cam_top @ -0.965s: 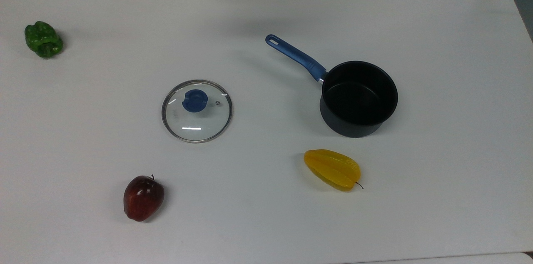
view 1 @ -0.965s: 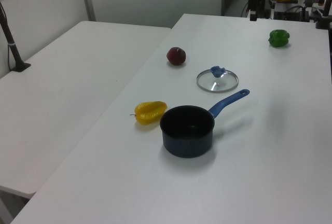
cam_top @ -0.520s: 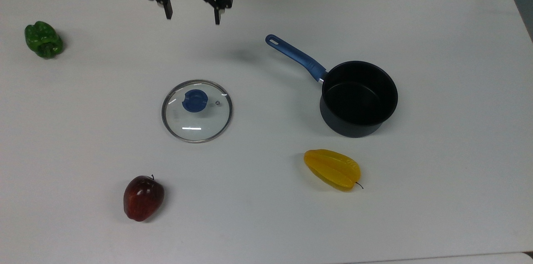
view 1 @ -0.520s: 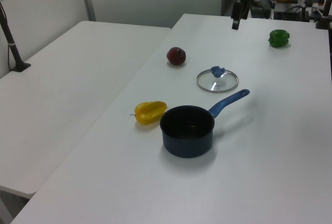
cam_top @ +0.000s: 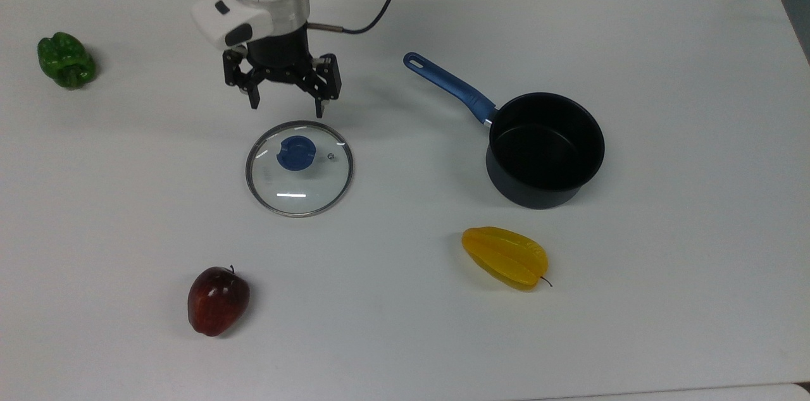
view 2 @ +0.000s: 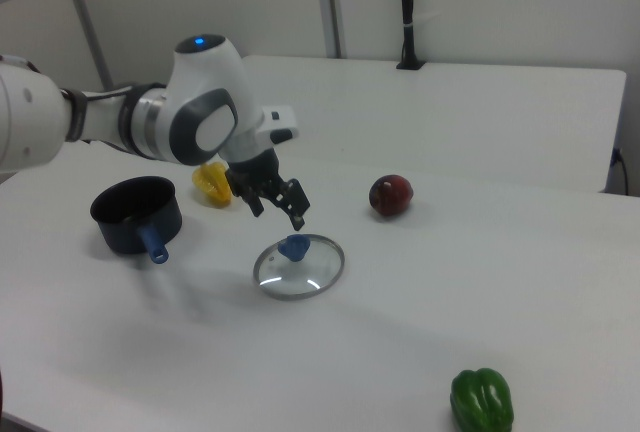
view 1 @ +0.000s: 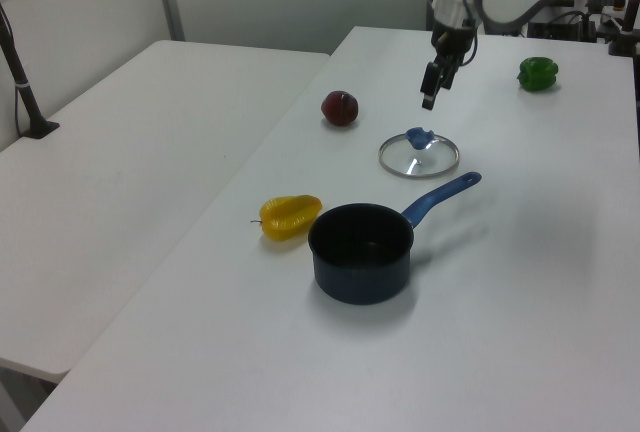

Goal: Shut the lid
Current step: 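Close the gripper on the blue knob of the glass lid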

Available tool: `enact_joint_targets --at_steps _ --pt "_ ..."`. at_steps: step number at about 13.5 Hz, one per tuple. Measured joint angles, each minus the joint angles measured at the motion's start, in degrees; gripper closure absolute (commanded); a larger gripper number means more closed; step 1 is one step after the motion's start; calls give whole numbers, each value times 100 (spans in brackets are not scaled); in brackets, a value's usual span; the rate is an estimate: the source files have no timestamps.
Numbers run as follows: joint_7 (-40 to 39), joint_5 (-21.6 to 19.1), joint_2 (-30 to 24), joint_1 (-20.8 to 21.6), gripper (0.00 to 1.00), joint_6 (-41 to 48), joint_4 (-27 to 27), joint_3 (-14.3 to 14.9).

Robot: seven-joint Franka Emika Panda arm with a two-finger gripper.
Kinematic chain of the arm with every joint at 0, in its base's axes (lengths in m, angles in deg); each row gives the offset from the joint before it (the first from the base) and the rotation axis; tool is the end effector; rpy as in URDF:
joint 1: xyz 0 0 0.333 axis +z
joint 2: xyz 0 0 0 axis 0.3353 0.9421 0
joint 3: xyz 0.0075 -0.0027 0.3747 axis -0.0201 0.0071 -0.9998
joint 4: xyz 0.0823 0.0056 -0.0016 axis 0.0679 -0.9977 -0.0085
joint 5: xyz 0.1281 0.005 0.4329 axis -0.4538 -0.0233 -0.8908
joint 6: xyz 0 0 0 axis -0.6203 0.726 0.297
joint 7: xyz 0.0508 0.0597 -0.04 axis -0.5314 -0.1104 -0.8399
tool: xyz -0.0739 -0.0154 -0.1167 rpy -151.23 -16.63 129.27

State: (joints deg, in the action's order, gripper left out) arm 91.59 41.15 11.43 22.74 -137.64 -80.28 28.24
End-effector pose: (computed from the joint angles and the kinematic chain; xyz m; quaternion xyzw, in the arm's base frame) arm 0.7049 -0.0179 0.4208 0.9943 -0.0306 0.1008 0.0178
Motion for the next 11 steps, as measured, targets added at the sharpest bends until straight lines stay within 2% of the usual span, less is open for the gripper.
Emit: enact_joint_targets --at_steps 6,7,11 --pt "54 0 741 -15 0 -849 1 0" --pt "90 0 830 -12 3 -968 3 0" --pt "98 0 901 -10 31 -1011 14 0"
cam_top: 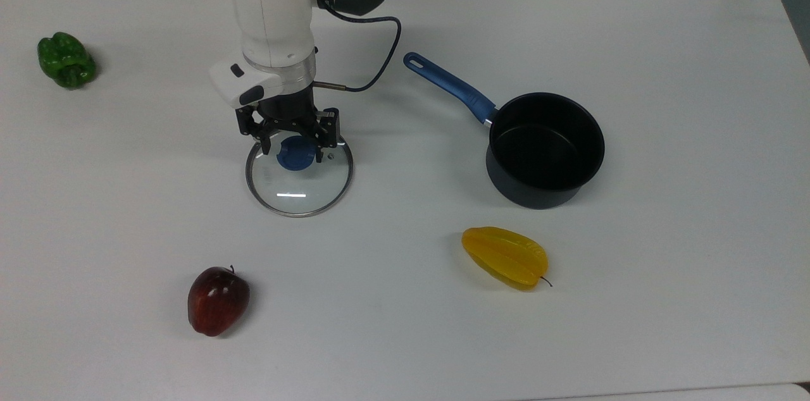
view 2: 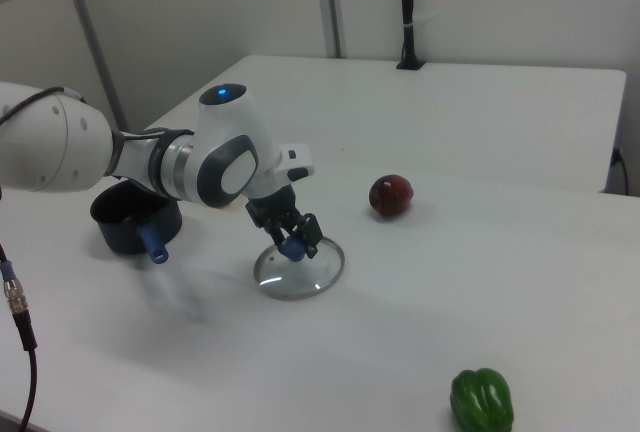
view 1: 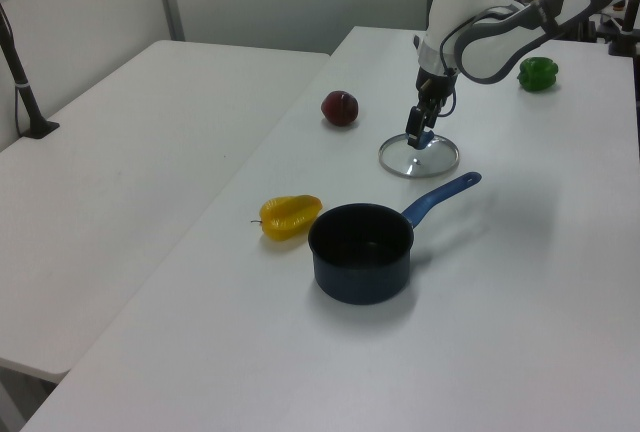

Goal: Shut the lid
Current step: 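Close the gripper on the blue knob of the glass lid, then lift the glass lid and carry it over the black saucepan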

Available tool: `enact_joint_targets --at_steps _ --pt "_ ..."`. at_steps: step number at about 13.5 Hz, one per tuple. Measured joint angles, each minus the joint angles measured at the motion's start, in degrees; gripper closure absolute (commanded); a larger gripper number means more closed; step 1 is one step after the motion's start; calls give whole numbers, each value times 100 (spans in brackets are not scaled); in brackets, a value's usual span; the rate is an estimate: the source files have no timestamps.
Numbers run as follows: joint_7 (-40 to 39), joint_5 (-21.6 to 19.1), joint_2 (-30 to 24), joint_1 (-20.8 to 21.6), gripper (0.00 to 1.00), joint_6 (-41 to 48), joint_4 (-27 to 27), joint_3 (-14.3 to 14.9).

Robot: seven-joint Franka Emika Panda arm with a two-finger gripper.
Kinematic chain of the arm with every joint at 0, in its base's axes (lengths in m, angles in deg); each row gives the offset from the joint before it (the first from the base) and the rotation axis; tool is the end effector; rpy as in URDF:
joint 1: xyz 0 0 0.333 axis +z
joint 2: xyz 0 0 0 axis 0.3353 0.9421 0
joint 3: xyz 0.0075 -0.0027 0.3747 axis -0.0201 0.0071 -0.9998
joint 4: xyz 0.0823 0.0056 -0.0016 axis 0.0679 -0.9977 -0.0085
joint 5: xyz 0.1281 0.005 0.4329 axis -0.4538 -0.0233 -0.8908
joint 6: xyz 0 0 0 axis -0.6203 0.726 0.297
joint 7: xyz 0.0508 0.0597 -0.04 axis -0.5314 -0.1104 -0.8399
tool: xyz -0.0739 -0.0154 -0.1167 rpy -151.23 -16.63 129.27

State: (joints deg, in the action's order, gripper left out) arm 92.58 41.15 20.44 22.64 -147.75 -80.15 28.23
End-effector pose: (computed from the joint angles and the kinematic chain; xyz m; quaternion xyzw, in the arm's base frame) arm 0.7329 -0.0180 0.3294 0.9929 -0.0356 0.1119 0.0214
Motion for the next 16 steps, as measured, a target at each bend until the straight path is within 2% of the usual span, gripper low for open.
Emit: enact_joint_targets --at_steps 3,4,5,9,12,14,16 --pt "10 0 0 5 45 0 1 -3" --pt "20 0 -1 5 54 0 3 -3" --pt "90 0 0 6 56 0 5 -3" --pt "467 0 -17 6 57 346 146 -3" --pt "752 0 -105 31 57 1348 804 -34" --pt "788 3 -152 262 57 2093 1304 -64" --pt "856 8 -164 696 57 2750 1813 -87"
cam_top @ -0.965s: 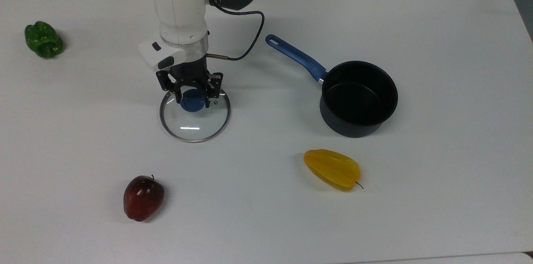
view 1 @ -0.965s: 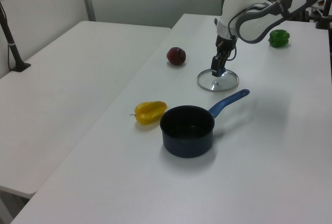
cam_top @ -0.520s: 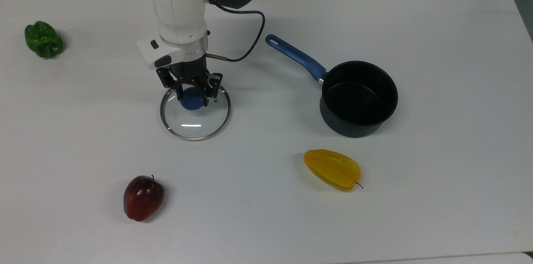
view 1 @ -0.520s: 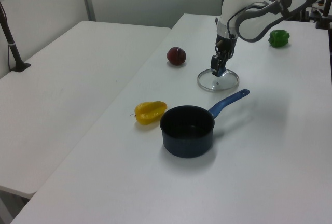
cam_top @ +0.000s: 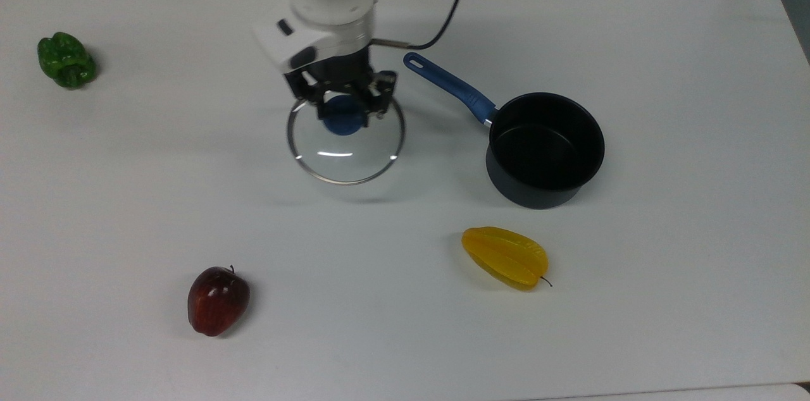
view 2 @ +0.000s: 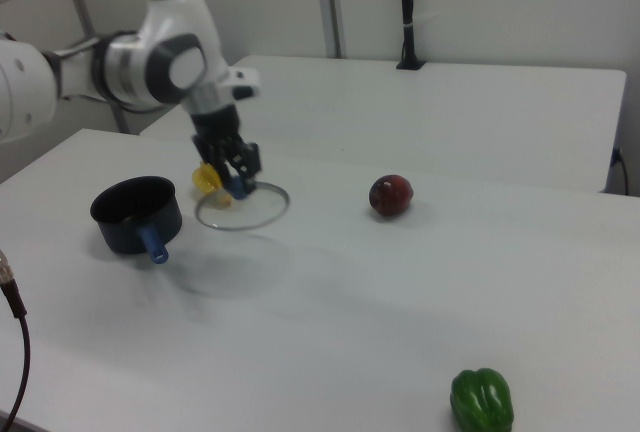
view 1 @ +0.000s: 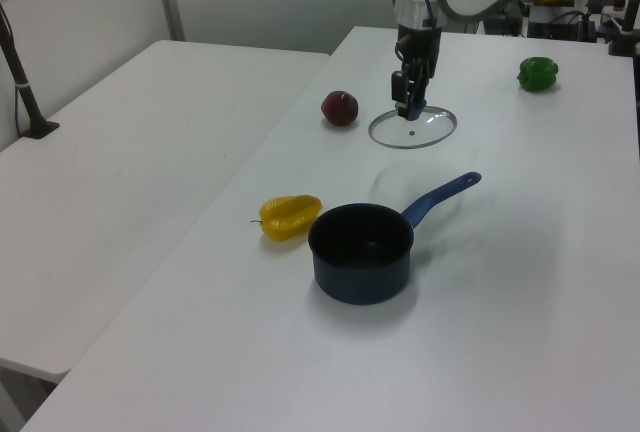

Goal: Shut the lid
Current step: 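Lift the glass lid and carry it over the black saucepan, then lower the lid onto the saucepan rim and open the gripper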

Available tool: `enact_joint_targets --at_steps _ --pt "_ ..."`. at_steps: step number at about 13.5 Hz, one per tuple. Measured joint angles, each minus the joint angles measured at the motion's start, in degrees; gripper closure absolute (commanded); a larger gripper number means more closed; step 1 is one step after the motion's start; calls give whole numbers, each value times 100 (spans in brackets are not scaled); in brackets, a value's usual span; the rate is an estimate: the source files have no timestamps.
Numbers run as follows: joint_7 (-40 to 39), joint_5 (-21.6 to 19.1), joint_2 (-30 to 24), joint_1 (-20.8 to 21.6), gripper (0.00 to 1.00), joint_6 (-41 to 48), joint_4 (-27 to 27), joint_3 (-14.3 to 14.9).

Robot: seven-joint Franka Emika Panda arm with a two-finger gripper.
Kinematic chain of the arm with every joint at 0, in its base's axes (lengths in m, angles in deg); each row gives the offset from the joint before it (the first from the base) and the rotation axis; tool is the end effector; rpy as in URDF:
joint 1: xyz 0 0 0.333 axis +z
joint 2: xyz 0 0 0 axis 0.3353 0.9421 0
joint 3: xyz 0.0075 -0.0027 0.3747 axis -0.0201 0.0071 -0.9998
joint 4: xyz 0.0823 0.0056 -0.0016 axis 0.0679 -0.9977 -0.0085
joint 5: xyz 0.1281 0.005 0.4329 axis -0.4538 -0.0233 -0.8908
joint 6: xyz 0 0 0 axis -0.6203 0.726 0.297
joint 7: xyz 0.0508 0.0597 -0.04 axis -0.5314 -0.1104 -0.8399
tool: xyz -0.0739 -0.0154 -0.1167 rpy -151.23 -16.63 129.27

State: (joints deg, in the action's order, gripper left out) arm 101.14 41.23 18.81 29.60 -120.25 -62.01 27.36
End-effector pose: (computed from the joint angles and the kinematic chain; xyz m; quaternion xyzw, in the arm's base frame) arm 0.7486 0.0843 0.4685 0.9976 -0.0483 0.0473 0.0161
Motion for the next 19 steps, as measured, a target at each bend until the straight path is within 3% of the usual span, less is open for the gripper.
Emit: enact_joint_targets --at_steps 2,5,8,13,19 --pt "108 6 -9 558 57 235 314 -17" --pt "221 50 3 1474 57 236 353 -29" --pt "258 67 66 2022 57 -135 359 -31" --pt "257 171 488 2253 57 -1148 353 -31" --pt "255 246 636 2290 55 -1227 346 -30"
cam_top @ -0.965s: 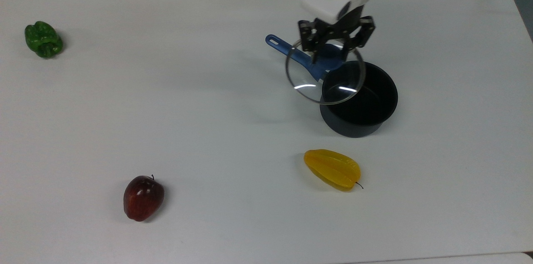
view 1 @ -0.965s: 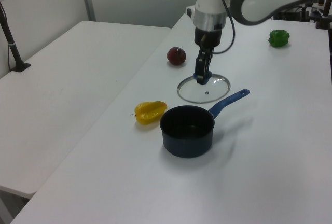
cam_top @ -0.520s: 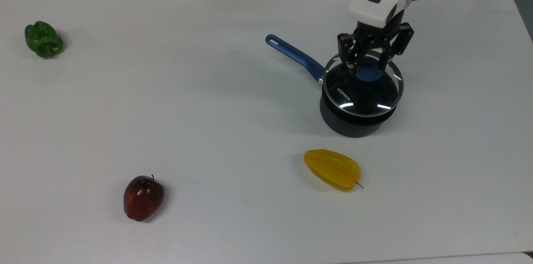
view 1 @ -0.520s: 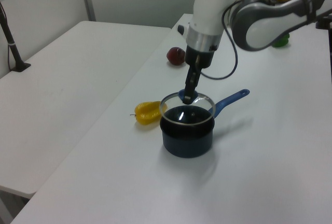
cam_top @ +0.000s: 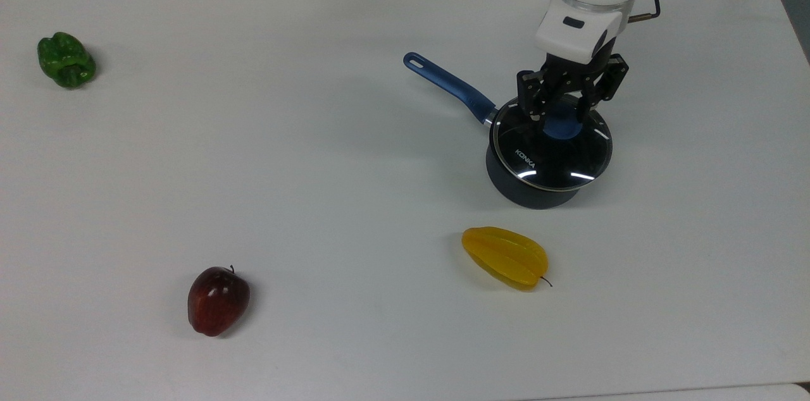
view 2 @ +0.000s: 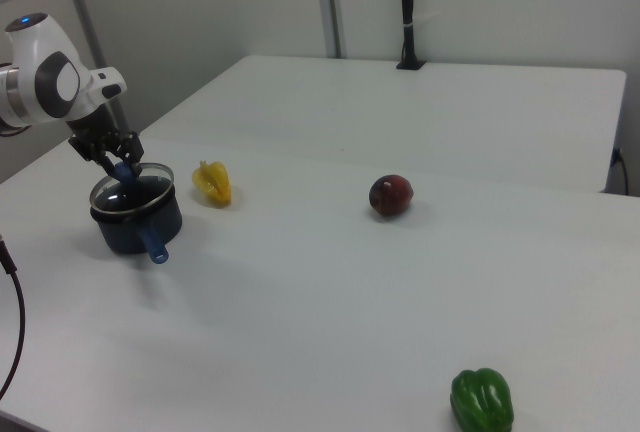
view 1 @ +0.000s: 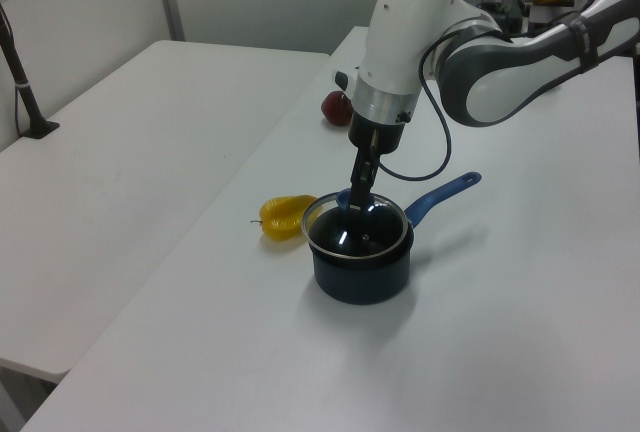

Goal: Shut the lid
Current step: 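Lower the lid onto the saucepan rim and open the gripper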

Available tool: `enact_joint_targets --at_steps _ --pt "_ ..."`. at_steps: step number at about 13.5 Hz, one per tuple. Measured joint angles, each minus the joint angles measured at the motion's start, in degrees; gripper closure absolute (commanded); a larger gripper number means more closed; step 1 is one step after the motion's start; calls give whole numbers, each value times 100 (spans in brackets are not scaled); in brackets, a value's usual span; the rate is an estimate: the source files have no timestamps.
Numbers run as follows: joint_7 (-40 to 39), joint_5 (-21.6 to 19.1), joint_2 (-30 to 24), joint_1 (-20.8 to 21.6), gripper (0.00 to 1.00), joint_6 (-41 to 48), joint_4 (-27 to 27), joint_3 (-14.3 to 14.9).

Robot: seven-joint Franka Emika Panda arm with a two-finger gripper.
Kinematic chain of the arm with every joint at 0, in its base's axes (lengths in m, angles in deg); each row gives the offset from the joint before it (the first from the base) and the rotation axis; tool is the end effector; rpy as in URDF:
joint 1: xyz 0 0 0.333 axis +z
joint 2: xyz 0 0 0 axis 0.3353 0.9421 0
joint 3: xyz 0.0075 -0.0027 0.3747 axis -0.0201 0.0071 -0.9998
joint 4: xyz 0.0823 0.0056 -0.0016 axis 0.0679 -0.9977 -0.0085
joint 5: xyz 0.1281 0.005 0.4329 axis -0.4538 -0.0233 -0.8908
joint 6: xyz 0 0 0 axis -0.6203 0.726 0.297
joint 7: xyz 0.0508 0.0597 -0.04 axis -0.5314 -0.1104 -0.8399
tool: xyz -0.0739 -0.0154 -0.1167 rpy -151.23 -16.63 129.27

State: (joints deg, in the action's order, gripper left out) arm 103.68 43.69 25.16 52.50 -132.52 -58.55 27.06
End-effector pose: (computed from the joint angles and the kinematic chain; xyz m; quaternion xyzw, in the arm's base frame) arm 0.6994 0.3974 0.4395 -0.9806 -0.1443 -0.1327 0.0069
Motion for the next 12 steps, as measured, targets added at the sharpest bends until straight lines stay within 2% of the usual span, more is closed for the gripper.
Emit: enact_joint_targets --at_steps 6,8,10,11,12 --pt "0 0 39 44 55 31 -52 0" --pt "0 0 62 44 53 32 -64 0" --pt "0 1 66 44 42 32 -64 0" --pt "0 1 66 44 33 32 -64 0" --pt "0 1 66 44 0 32 -64 0"
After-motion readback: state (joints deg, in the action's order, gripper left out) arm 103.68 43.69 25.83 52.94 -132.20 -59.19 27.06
